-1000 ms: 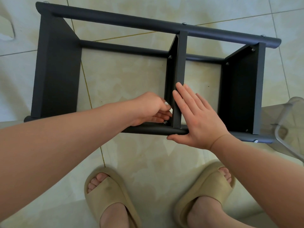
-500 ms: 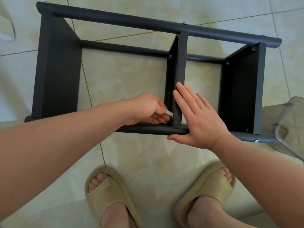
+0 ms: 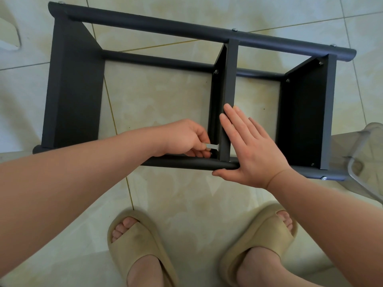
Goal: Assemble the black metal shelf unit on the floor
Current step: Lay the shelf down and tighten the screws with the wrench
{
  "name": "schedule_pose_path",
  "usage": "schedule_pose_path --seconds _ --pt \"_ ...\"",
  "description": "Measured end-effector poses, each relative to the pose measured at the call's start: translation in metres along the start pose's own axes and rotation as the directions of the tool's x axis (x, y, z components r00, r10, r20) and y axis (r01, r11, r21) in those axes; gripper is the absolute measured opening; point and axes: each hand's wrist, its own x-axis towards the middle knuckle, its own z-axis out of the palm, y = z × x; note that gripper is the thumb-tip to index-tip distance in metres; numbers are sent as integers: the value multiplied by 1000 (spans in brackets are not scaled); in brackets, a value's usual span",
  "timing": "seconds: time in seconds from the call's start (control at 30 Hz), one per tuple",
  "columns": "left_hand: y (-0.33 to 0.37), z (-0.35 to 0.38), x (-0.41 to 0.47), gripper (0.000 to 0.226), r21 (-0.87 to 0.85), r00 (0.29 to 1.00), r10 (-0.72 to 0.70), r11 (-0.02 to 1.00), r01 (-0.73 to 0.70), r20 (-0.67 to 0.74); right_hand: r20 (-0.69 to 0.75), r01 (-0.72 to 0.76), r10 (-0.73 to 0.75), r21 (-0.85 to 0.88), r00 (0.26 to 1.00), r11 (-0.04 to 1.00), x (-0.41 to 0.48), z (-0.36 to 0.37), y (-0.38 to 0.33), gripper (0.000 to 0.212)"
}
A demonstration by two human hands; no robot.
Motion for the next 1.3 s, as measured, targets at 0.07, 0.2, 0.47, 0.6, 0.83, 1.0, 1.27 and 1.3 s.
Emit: schedule_pose_path --seconds 0.07,0.2,0.47,0.6,0.83,1.0,1.27,1.3 --pt "-1 0 0 18 41 1000 6 999 -6 6 7 -2 2 1 1000 1000 0 -1 0 114" --pt "-1 1 1 17 115 1000 17 993 -18 11 22 -3 3 6 1000 1000 0 -1 0 114" --pt "-2 3 -1 13 284 1000 -10 959 16 -23 39 3 -3 8 999 1000 -1 2 1 116" --pt "-1 -1 -11 9 488 987 -8 869 86 -159 126 -19 16 23 992 1000 -1 -2 1 119" --pt "41 -7 -49 12 649 934 129 749 129 -334 179 -52 28 134 983 990 -10 -42 19 107" --pt "107 31 -56 8 654 890 310 756 -17 -336 72 -170 164 83 984 982 -57 -99 64 83" --pt "211 150 -10 17 757 909 375 643 -112 -184 32 -471 470 71 882 879 -187 -127 163 75" --pt "222 167 2 18 769 910 379 628 -117 -171 32 -502 502 84 864 860 -203 -123 175 75"
